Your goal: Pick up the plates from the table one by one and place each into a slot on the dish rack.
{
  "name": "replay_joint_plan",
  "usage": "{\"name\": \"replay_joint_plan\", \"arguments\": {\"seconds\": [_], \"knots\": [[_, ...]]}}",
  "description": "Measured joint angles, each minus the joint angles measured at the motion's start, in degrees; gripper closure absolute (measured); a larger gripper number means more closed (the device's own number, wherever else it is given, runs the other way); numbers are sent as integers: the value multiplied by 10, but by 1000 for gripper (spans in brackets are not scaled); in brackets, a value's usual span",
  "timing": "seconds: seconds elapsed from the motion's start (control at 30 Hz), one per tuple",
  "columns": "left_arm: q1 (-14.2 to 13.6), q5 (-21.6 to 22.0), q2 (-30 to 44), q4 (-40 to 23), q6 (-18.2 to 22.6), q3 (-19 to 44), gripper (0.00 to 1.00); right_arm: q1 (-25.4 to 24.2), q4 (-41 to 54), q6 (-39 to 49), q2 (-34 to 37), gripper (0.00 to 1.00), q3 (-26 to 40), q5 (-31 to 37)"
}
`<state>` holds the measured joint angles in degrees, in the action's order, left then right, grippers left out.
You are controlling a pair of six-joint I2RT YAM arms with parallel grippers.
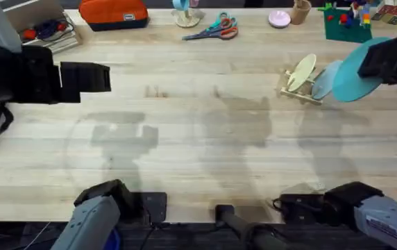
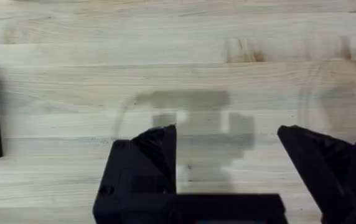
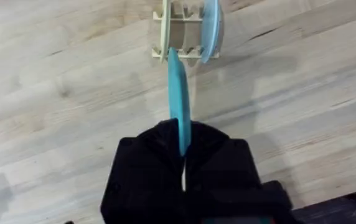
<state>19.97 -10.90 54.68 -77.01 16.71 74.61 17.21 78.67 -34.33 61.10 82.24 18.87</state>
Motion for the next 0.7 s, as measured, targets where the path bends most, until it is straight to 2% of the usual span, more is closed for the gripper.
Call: {"name": "replay_joint_plan", "arguments": {"seconds": [0.7], "knots": [[0,0,0,0,0,0,7,0,0,-5,0,970,0,14]]}}
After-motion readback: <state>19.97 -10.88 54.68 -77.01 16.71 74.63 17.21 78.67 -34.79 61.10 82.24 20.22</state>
